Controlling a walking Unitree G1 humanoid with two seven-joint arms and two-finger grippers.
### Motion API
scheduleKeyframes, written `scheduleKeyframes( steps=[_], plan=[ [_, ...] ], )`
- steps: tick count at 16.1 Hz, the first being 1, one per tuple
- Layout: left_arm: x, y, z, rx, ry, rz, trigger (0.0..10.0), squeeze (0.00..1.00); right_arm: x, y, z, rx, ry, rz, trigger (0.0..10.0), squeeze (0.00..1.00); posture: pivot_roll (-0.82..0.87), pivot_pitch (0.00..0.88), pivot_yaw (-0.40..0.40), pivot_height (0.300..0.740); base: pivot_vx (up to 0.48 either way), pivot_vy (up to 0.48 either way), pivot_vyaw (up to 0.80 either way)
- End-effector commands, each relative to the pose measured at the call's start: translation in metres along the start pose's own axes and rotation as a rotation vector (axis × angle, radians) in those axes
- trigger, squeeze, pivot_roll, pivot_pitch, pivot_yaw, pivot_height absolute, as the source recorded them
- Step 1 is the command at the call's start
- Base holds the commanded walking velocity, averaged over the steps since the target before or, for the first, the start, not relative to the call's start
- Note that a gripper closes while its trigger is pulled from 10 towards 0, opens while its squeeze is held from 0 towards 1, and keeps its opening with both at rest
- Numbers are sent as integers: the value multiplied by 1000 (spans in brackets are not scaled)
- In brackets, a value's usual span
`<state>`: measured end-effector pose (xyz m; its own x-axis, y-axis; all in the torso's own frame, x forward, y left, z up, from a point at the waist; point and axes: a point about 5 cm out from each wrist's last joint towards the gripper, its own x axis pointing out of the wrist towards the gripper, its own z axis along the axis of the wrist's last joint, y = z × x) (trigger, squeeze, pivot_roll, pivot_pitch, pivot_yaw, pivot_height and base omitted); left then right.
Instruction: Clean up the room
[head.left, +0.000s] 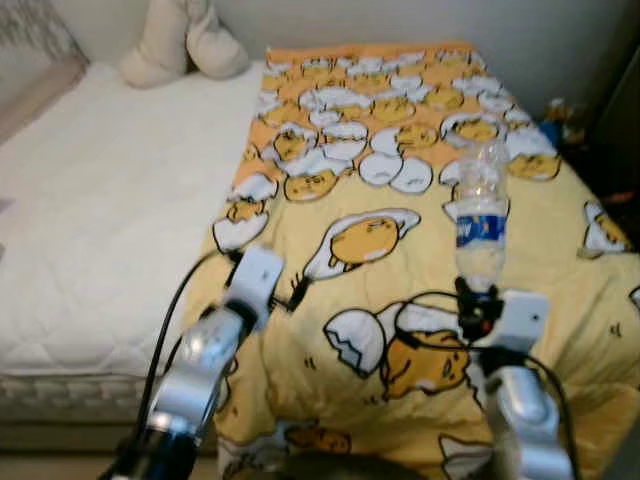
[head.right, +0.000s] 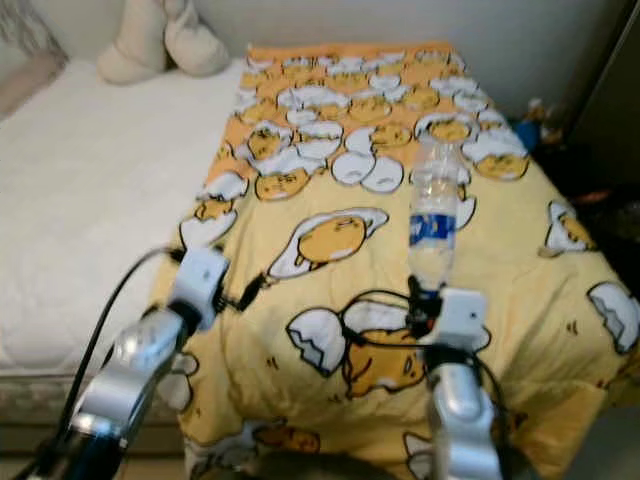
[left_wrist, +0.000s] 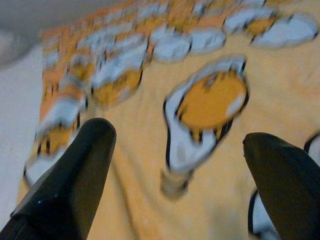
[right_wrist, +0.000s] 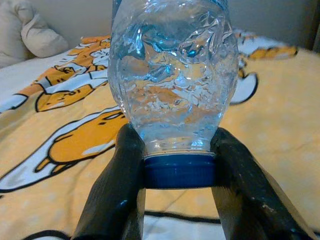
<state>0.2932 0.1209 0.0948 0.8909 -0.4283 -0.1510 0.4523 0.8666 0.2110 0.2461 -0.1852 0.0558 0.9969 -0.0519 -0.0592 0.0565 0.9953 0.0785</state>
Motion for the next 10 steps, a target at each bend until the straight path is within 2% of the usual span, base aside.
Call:
scheduleKeyframes(
  steps=[1, 2, 3, 5, 7, 10],
  plan=[
    [0, 3, 7, 0, -37, -7, 10000, 0, 6, 6, 10, -3, -47, 9, 0, 0, -42, 0, 123, 740, 0, 0, 0],
    [0, 9, 8, -63, -74, 52, 10000, 0, 8, 8, 11, -2, -50, 0, 0, 0, -52, 0, 126, 740, 0, 0, 0],
    [0, 8, 6, -129, -88, 83, 10000, 0, 9, 7, 14, -9, -51, 3, 0, 0, -63, 0, 109, 740, 0, 0, 0],
    [0, 5, 6, -152, -87, 86, 10000, 0, 9, 6, 17, -17, -52, 11, 0, 0, -65, 0, 104, 740, 0, 0, 0],
    [2, -3, 4, -178, -76, 66, 10000, 0, 11, 2, 18, -45, -39, 29, 0, 0, -64, 0, 65, 740, 0, 459, 694],
    [1, -1, 2, -180, -78, 84, 10000, 0, 18, 2, 20, -40, -33, 49, 0, 0, -50, 0, 45, 740, 0, 456, 669]
  ],
)
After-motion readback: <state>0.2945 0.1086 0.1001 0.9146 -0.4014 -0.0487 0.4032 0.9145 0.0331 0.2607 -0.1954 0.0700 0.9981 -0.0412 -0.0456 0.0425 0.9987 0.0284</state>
